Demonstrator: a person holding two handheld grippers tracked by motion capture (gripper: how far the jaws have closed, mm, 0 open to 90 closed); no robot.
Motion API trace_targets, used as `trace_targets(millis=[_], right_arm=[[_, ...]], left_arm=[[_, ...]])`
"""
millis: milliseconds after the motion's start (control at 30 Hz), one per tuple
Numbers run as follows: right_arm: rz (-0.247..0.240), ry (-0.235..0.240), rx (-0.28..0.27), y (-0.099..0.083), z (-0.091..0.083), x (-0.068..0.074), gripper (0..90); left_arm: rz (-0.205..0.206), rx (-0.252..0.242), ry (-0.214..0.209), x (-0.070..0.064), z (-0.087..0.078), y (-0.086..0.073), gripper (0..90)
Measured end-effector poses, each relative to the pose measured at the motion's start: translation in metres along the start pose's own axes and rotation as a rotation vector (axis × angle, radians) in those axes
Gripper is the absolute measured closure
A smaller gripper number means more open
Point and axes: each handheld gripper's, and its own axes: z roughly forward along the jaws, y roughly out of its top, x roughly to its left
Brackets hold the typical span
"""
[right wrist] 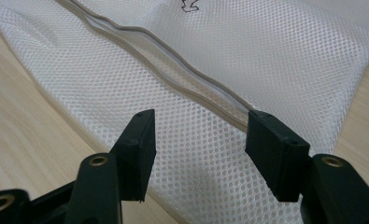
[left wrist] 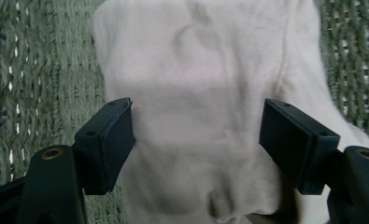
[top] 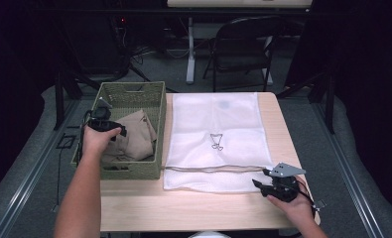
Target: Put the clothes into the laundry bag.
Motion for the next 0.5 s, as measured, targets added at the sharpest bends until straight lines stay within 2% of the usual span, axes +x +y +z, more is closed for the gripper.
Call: trace_targets(millis=[167,267,300,367,500], right_arm=[[0.006,0.007,-0.003,0.0,0.001,0.001,42.4],[0.007,0.003,-0.004,0.0,0.001,0.001,42.4],[0.007,0.002,-0.004,0.0,0.001,0.001,42.4],[0.005,0.004,-0.003,0.0,0.001,0.001,42.4],[0.003,0.002,-0.002,0.0,0.001,0.001,42.4]], left_arm=[[-0.023,0.026,0.007,0.009,0.005,-0.004,25.5],[-0.031,0.045,-0.002,0.012,0.006,-0.005,25.4],[-0.046,0.055,-0.011,0.014,0.008,-0.006,25.4],[-0.042,0.075,-0.017,0.017,0.01,-0.006,25.0],[-0.05,0.081,-0.016,0.017,0.014,-0.006,22.7]])
